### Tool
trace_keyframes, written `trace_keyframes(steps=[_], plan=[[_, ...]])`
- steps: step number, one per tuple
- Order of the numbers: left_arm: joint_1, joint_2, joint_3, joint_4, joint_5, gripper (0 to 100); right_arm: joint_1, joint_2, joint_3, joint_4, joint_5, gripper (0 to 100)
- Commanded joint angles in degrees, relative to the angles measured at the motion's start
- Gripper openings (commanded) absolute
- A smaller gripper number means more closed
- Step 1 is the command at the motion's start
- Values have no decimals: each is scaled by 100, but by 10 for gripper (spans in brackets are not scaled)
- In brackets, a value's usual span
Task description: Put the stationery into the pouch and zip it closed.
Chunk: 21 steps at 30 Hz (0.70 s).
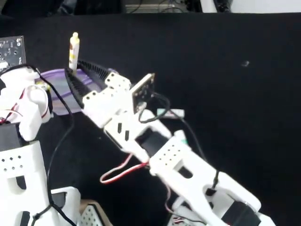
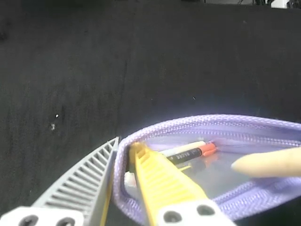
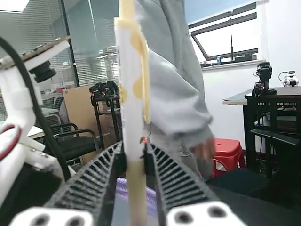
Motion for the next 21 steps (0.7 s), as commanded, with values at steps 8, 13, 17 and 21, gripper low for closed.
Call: trace_keyframes(steps=[8,13,17,21], plan=[[198,123,497,-167,53,29,-44,-31,-374,695,-9,184],[198,105,505,-167,53,29,-35,-40,-549,1020,9,184],[198,105,505,-167,53,29,-18,-409,-549,1275,9,184],[198,105,505,-167,53,29,387,-1262,-567,1934,9,184]])
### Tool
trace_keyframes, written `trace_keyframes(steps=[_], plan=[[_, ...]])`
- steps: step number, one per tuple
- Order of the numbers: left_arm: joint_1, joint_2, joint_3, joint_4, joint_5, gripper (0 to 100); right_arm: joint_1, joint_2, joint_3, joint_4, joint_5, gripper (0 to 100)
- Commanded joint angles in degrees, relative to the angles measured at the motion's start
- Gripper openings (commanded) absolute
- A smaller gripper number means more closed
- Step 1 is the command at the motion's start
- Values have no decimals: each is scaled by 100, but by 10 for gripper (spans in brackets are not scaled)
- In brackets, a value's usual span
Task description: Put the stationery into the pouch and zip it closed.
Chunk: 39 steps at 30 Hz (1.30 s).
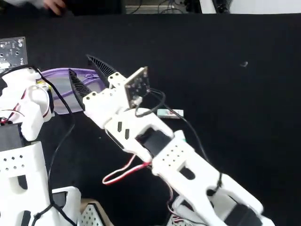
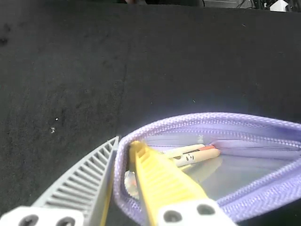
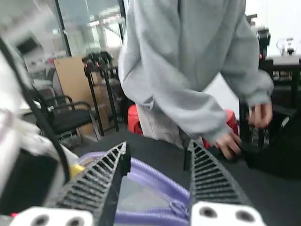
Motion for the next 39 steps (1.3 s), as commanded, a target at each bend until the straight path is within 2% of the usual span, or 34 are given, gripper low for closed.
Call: trace_keyframes(steps=[1,6,11,17,22,28,39], plan=[[180,114,391,-9,44,29,545,-1156,-347,853,9,184],[180,158,365,-9,44,29,1380,-2176,-1112,2752,9,184],[180,167,365,-9,44,29,2233,-2325,-1877,4651,70,184],[180,167,374,-9,44,29,2716,-2000,-1675,6075,1565,184],[198,167,374,-9,44,29,3578,-1332,-1095,6224,2347,184],[215,167,382,-9,44,29,4308,198,-936,6066,3059,184],[215,167,391,-9,44,29,4211,2202,-1095,6391,5978,181]])
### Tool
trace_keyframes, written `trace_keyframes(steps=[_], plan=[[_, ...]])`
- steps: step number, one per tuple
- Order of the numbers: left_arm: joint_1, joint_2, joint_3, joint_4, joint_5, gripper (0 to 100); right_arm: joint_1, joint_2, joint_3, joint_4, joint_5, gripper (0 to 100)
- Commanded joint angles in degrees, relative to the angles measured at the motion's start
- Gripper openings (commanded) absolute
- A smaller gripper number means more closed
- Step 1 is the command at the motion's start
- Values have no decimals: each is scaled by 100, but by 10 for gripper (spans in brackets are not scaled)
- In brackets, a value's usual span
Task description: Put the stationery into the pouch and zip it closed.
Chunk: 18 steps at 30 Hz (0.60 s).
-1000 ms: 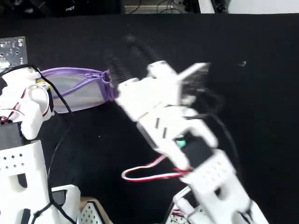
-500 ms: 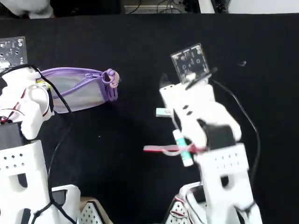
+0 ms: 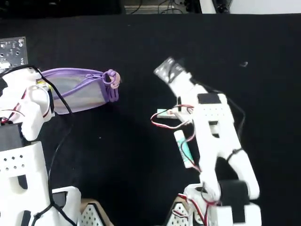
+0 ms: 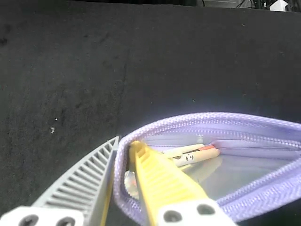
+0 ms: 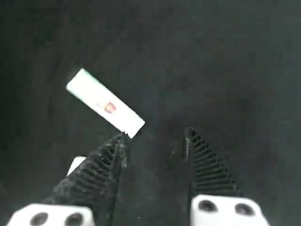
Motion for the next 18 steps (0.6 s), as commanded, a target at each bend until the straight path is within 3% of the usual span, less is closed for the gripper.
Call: trace_keyframes(steps=[1,5,18], plan=[[198,167,391,-9,35,29,-97,435,-251,387,1196,180],[198,167,391,-9,35,29,-360,875,-514,949,1574,180],[198,167,391,-9,35,29,-633,1877,-1244,167,1811,180]])
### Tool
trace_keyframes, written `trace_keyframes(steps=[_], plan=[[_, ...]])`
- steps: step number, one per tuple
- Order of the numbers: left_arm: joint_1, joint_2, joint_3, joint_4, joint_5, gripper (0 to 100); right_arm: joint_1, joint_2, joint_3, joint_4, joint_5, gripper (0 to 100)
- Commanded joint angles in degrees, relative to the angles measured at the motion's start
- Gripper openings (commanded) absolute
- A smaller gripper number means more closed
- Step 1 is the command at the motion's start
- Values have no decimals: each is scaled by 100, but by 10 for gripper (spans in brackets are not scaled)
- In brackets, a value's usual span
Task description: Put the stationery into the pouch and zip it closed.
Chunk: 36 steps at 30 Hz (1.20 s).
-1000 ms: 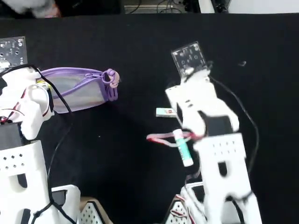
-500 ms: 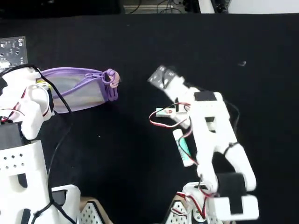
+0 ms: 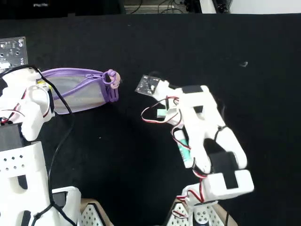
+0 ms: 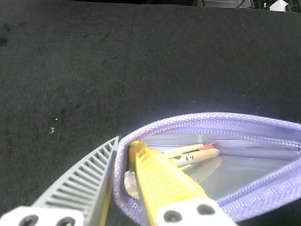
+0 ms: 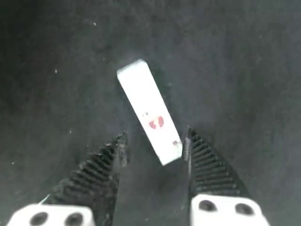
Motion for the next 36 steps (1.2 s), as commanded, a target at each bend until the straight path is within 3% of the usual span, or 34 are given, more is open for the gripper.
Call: trace_keyframes(steps=[1,12,16,18,24,29,36], plan=[[198,167,391,-9,35,29,-176,189,-541,-123,167,180],[198,167,391,-9,26,29,-457,1138,-971,-123,668,169],[198,167,391,-9,26,29,-440,1279,-1226,-114,598,5],[198,167,391,-9,26,29,-413,1279,-1402,-79,299,38],[198,167,391,-9,26,29,-334,831,-1868,70,-431,11],[198,167,391,-9,26,29,-440,-321,-2176,422,-1125,11],[207,167,391,-9,26,29,-879,-1851,-2220,18,-2233,11]])
